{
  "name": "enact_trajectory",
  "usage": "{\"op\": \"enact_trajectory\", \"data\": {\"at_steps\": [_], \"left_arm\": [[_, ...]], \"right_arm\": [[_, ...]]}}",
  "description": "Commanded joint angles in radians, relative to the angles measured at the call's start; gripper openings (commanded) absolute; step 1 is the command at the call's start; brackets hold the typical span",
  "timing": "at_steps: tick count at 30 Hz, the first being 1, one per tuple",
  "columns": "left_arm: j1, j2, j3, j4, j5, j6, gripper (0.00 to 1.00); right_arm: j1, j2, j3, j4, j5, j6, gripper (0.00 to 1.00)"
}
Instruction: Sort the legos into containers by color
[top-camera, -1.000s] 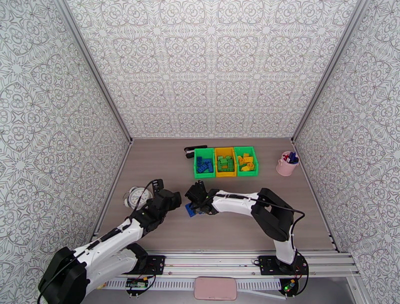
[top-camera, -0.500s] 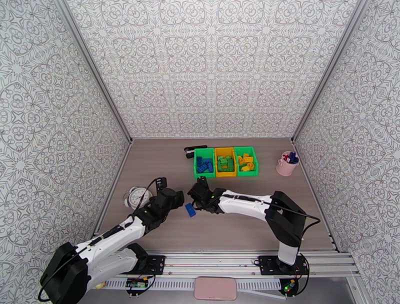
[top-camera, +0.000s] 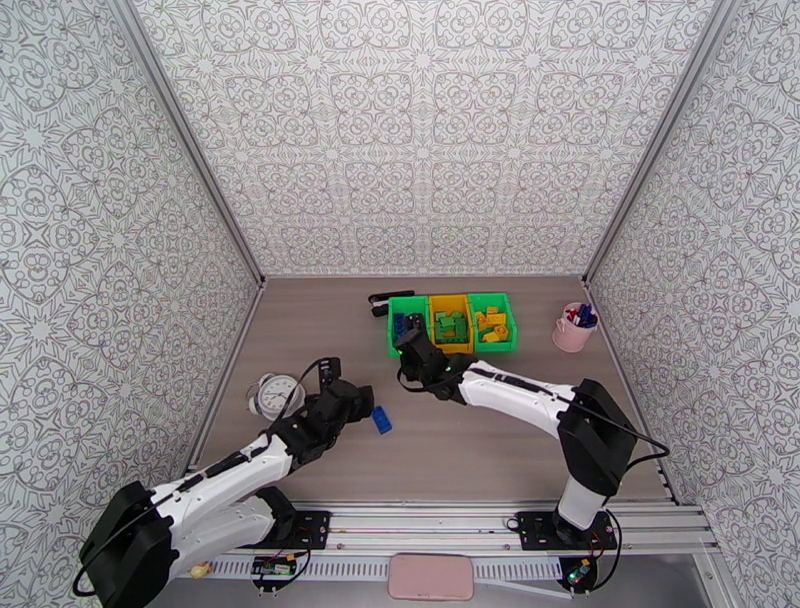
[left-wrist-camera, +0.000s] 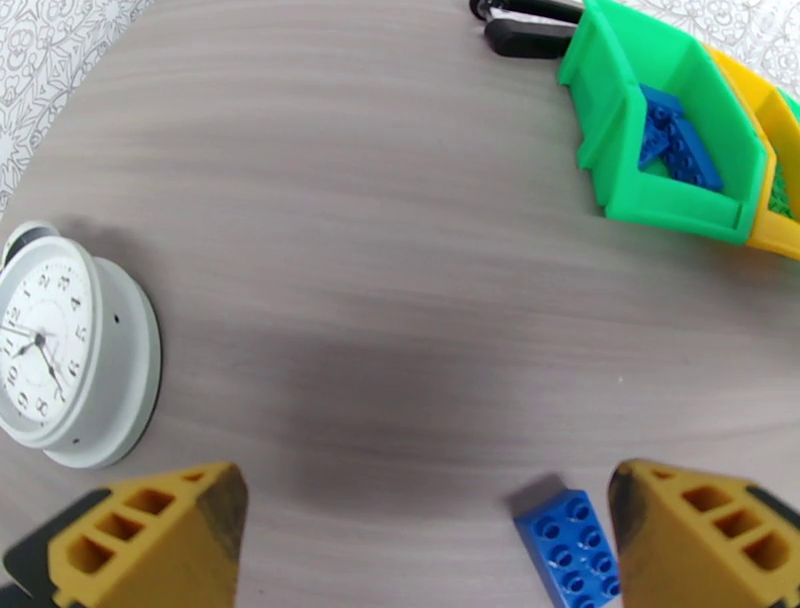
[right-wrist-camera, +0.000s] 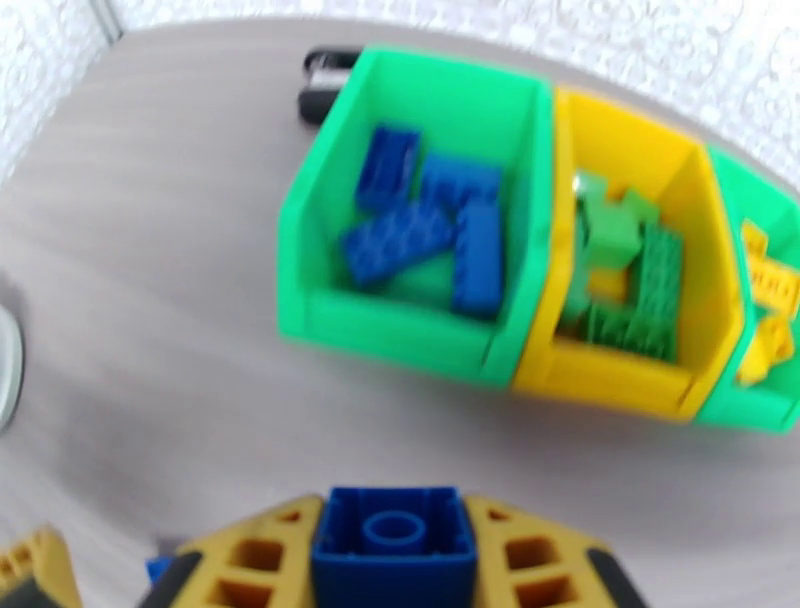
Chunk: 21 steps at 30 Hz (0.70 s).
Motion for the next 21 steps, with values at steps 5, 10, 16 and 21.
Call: {"op": "enact_trajectory", "data": {"at_steps": [5, 10, 16, 21], "left_arm": [[-0.046, 0.029, 0.033, -0.040, -0.054, -0.077, 1.00], [-0.076, 0.077, 0.067, -0.101, -0.083, -0.145, 1.00], [-0.110, 0.134, 0.124, -0.192, -0.081, -0.237, 1.00], [-0.138, 0.140, 0.125, -0.197, -0.068, -0.346, 1.00]], "right_arm": [[-0.104, 0.185, 0.211, 0.114, -0.053, -0.177, 0.20], [-0.130, 0.318, 0.349, 0.114, -0.053, -0.226, 0.20], [-0.133, 0.356, 0.446, 0.063, -0.052, -0.228, 0.47], [-0.133, 0.192, 0.309, 0.086, -0.056, -0.186, 0.75]]}}
